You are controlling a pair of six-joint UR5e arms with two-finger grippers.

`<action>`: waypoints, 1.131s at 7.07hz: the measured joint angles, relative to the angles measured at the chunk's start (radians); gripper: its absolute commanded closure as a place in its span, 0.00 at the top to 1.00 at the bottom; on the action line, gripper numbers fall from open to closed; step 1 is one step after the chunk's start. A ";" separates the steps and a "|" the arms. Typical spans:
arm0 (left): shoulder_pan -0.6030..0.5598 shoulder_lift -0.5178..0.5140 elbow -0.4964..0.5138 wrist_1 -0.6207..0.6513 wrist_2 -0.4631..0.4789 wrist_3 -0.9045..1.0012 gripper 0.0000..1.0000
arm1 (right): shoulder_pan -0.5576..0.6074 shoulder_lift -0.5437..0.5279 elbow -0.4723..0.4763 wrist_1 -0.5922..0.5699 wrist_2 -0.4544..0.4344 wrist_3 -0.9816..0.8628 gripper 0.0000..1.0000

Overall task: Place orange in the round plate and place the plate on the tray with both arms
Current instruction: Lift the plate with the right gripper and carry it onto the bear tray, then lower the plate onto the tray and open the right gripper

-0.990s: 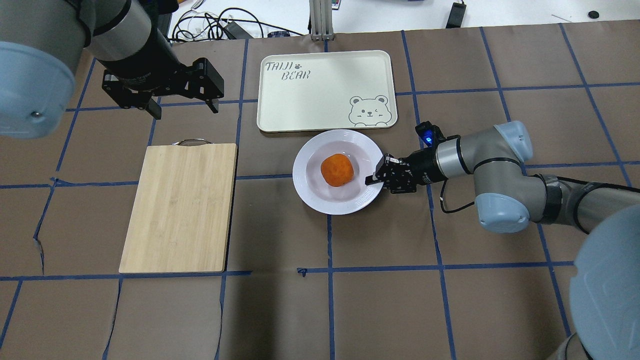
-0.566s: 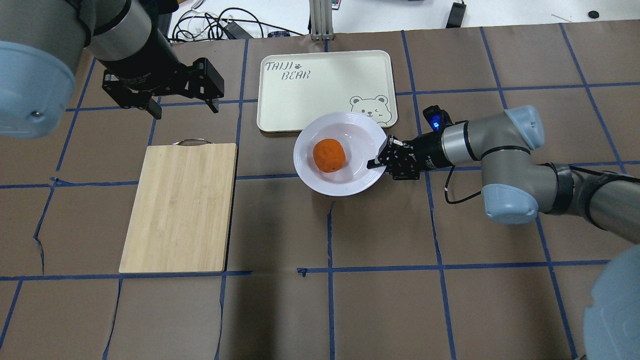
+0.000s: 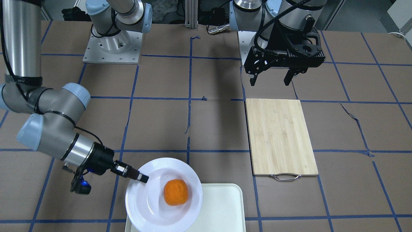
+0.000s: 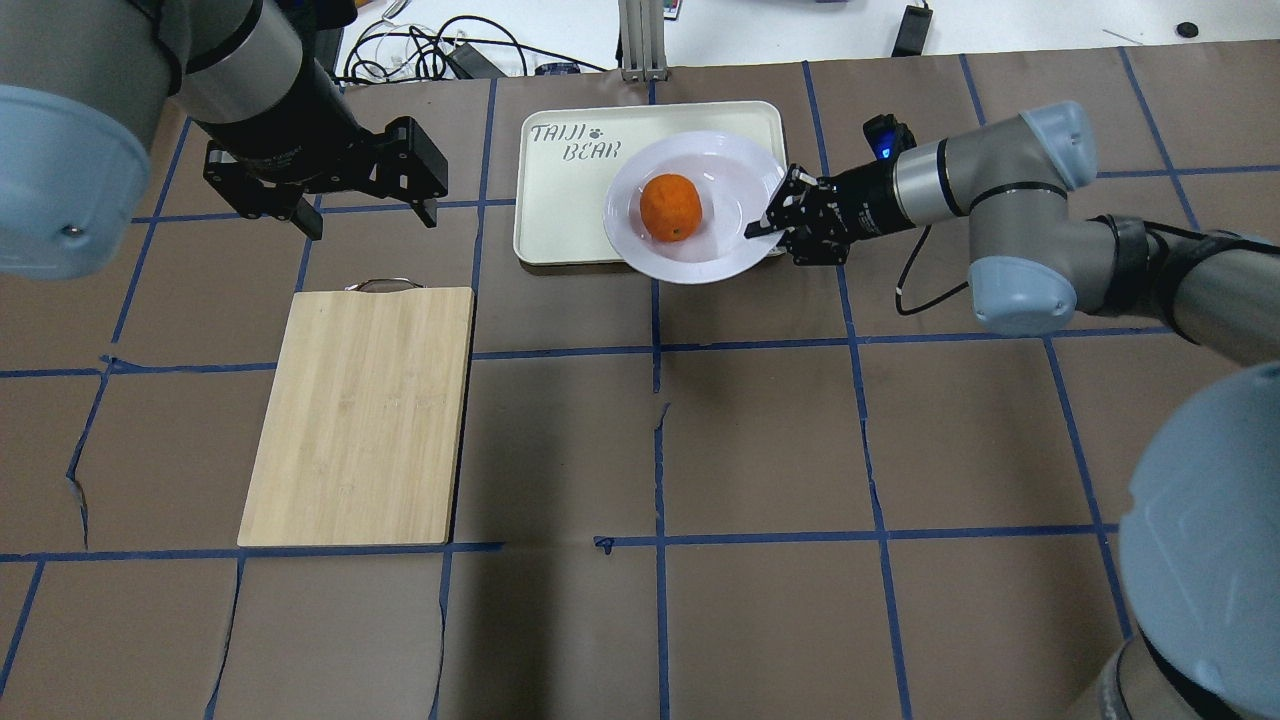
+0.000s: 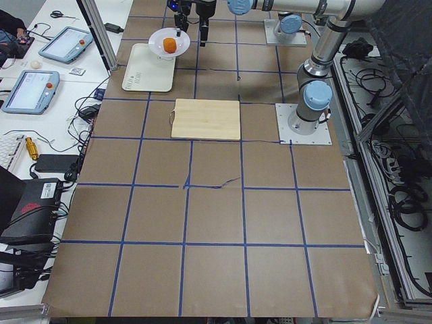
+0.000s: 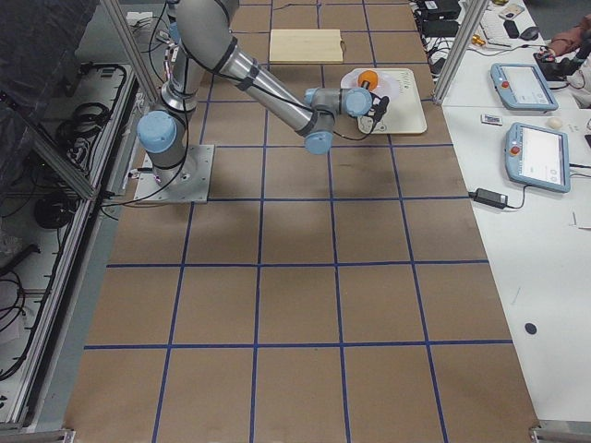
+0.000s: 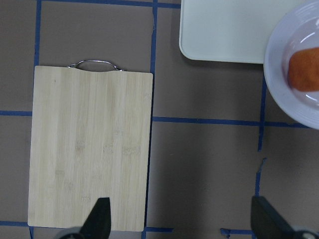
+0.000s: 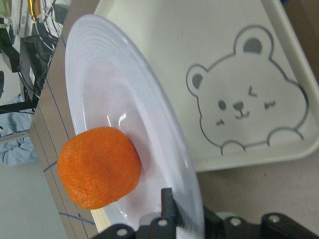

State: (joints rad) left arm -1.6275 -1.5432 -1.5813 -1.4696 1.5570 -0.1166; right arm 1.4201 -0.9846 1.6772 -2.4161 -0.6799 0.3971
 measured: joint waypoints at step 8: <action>0.000 0.000 0.000 0.000 0.000 0.000 1.00 | 0.086 0.215 -0.266 0.055 -0.002 0.082 0.31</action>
State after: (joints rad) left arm -1.6275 -1.5432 -1.5815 -1.4695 1.5567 -0.1166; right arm 1.5061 -0.7692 1.4113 -2.3611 -0.6821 0.4793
